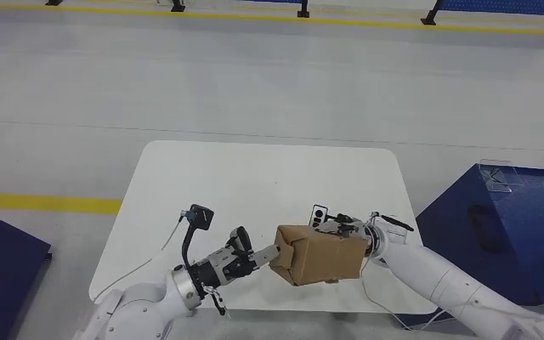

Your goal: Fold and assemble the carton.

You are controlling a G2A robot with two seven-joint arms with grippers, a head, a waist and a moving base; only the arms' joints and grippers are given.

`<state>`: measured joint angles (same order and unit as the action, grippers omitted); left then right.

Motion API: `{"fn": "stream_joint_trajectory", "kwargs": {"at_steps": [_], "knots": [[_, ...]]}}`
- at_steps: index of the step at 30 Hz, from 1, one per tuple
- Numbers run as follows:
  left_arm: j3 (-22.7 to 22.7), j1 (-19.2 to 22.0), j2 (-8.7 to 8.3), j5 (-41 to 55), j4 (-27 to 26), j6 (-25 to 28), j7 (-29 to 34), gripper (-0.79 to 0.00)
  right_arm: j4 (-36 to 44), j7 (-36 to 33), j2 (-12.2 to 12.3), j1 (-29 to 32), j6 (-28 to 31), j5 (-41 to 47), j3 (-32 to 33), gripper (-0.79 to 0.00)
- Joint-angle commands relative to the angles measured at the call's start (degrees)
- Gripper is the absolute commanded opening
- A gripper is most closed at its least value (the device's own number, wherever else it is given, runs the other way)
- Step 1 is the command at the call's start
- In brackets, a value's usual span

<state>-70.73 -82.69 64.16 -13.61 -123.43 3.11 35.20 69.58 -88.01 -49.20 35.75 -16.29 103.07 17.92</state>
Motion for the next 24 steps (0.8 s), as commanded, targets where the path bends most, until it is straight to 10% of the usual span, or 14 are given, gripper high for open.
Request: {"fn": "stream_joint_trajectory", "kwargs": {"at_steps": [1,24], "knots": [[0.8,0.4,0.04,-0.7,0.3,-0.5,0.5,0.000,0.0,0.0,0.0,-0.3,0.0,0.1,-0.4,-0.785],[8.7,5.2,0.91,-6.1,3.2,-7.3,2.1,0.000,1.3,0.0,0.8,0.4,0.0,-3.3,-0.8,-0.785]]}}
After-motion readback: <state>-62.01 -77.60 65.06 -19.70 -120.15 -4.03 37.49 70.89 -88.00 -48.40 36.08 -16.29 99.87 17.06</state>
